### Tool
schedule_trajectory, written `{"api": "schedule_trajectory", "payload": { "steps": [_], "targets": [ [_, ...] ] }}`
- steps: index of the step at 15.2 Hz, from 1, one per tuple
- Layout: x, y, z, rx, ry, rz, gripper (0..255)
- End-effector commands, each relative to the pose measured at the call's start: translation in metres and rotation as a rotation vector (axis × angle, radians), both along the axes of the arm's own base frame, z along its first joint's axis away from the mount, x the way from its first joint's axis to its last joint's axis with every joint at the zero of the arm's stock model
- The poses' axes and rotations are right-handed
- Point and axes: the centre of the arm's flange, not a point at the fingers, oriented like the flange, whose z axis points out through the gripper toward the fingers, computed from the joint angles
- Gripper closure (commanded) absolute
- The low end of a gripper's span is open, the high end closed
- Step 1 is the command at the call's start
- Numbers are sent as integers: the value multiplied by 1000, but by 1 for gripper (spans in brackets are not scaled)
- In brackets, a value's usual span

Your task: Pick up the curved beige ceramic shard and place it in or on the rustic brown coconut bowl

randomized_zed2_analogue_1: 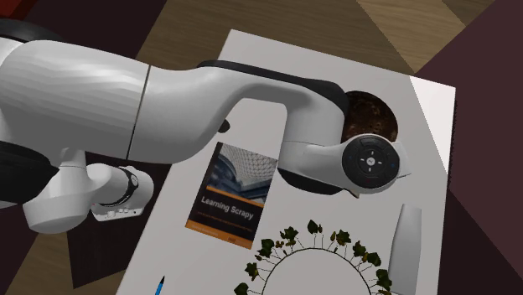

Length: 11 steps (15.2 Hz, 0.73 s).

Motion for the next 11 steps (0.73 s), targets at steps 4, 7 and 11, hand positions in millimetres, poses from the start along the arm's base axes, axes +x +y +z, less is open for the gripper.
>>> {"api": "schedule_trajectory", "payload": {
  "steps": [4,7,11],
  "targets": [
    [1,-1,-1,0,3,0,255],
    [2,-2,-2,0,3,0,255],
    [0,0,9,0,3,0,255]
  ]
}}
